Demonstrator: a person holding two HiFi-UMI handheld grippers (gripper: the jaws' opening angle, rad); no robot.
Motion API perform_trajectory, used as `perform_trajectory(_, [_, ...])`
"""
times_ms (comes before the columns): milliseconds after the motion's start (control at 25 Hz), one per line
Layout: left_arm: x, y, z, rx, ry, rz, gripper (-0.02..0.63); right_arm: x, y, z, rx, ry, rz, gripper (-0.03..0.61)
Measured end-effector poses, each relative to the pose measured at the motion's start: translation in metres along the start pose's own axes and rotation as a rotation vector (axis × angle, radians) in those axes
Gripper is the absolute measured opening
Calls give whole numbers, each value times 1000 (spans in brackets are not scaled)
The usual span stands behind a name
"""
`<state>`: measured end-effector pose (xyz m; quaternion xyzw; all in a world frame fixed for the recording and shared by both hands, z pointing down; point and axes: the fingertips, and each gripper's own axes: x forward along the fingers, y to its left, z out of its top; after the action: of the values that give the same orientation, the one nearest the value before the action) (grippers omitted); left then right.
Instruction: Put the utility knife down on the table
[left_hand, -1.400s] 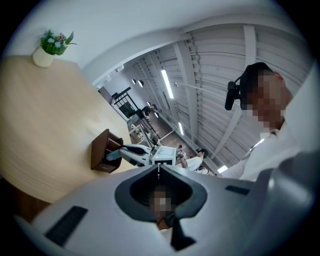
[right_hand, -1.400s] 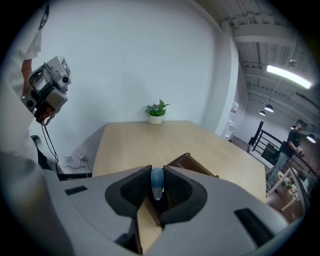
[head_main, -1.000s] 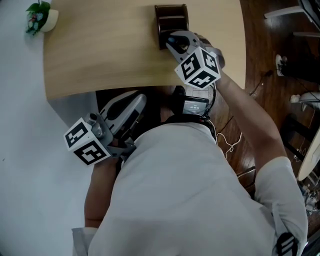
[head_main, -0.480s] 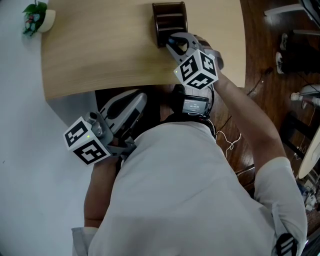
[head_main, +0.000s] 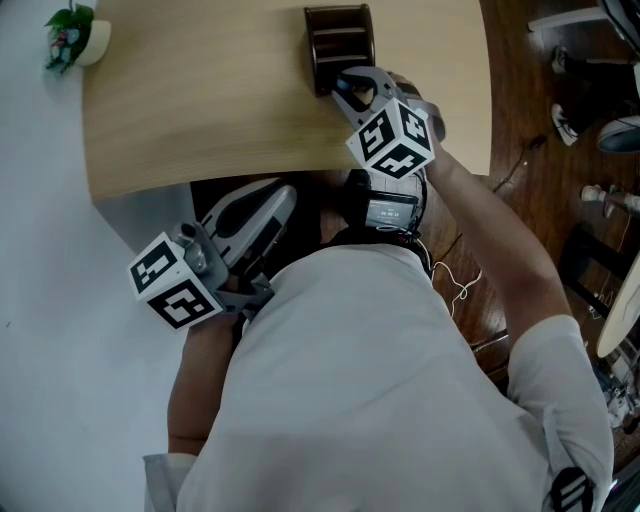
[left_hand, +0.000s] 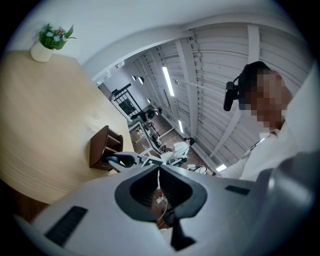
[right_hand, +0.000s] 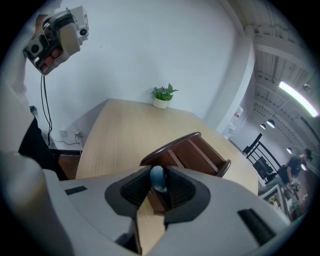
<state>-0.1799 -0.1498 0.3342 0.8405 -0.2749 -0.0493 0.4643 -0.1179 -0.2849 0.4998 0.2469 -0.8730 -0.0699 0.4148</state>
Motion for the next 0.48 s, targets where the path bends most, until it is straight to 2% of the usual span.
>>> perform_trajectory(360, [-1,0,-2,0,5,-12,3,0,0,0,65,-4,3,77])
perform_trajectory(400, [-2,-1,-2,0,6,-14,3,0,-1,0,77,-7,2,107])
perform_trajectory(480, [-2,-1,-2,-1,7,-18,3,-1,-2,2,90,-13,0,121])
